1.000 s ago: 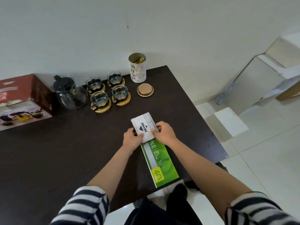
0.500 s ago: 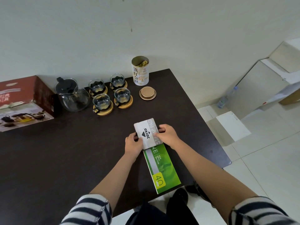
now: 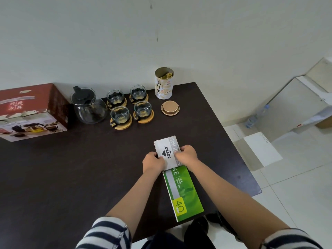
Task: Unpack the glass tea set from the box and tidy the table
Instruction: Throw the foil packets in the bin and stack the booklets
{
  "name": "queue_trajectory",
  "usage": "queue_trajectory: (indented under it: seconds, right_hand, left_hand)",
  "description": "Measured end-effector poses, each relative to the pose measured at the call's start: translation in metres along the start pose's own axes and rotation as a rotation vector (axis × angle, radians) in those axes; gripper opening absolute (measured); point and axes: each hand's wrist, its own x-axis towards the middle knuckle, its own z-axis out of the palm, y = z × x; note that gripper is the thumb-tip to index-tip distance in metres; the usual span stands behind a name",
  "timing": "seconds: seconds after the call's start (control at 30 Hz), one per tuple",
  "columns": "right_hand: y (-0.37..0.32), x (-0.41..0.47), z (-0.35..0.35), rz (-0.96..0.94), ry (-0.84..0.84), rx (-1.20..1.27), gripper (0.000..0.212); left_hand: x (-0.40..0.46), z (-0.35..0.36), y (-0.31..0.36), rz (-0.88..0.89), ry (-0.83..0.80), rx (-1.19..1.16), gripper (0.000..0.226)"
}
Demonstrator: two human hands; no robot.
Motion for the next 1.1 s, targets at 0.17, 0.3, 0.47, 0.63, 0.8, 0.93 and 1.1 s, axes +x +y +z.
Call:
queue_trajectory:
  seconds: [0.17,0.3,0.47,0.63,0.8,0.93,1.1]
  right_hand:
    - [-0.009,-0.003,-0.007,0.15,-0.061,0.197,0.015]
    - [-0.01,-0.003,-0.009,0.184,-0.113,0.225,0.029]
    - [-0.006,0.0,-0.01,0.145,-0.159,0.213,0.024]
    - [-0.007,0.009,-0.022,0.114,-0.205,0.298,0.044]
    - [-0.015,0.038,-0.055,0.072,-0.231,0.406,0.037]
    - [-0.031,0.08,-0.091,0.02,-0.202,0.423,0.04]
    - [-0.065,0.137,-0.139,-0.064,-0.133,0.412,0.039]
  left_hand:
    - [0.0,-0.004,0.004,-0.029,-0.006,0.006,0.012]
    - [0.001,-0.006,0.002,-0.015,-0.014,-0.016,0.01]
    - [0.004,-0.001,0.001,-0.1,-0.004,-0.129,0.011]
    - [0.012,0.008,0.007,-0.17,-0.004,-0.256,0.017]
    - [0.026,0.022,0.048,-0.109,0.04,-0.344,0.025]
    - [0.046,0.04,0.099,-0.024,0.08,-0.351,0.025]
    - [0.087,0.066,0.168,0.035,0.087,-0.384,0.021]
